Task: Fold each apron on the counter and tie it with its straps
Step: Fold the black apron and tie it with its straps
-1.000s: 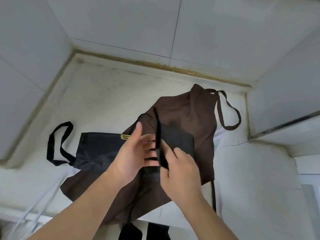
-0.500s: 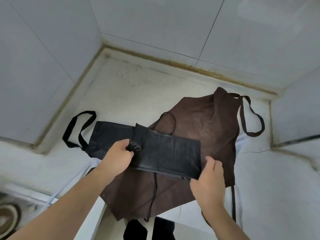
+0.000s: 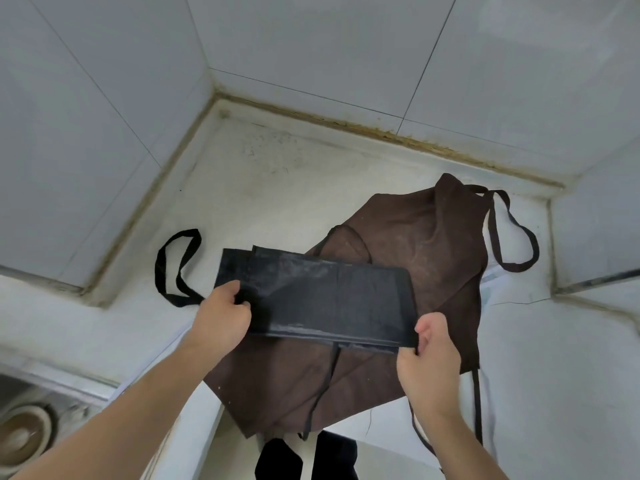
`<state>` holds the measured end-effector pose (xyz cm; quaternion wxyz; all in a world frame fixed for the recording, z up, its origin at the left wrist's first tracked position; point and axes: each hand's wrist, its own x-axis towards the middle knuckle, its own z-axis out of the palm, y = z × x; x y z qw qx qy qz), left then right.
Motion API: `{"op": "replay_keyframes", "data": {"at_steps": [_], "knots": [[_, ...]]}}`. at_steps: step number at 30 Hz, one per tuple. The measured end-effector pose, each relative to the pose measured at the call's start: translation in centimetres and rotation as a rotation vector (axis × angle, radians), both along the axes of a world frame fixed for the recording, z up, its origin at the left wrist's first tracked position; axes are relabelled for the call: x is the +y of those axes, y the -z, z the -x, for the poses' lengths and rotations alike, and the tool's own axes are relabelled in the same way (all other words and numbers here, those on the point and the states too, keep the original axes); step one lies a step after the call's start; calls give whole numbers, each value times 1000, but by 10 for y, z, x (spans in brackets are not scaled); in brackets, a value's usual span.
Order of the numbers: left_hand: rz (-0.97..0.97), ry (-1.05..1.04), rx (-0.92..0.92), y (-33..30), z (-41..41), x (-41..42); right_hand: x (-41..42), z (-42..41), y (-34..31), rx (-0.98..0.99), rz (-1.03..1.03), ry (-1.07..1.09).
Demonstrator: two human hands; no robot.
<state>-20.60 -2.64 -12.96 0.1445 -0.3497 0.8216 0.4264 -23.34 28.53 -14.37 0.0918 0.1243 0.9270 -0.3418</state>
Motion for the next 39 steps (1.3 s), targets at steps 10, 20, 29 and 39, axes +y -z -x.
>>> {"op": "replay_keyframes", "data": {"at_steps": [10,20,29,39], "knots": [[252,7,56,19,-18,-6,5,-5,6,5,-292,-268],[624,275,417,28,-18,16,-21,-5,-7,156,-201,-527],[626,657,-12,84,-15,30,7,0,56,-51,-527,-577],[712,607,106,60,-11,42,-16,27,1,-377,112,103]]}}
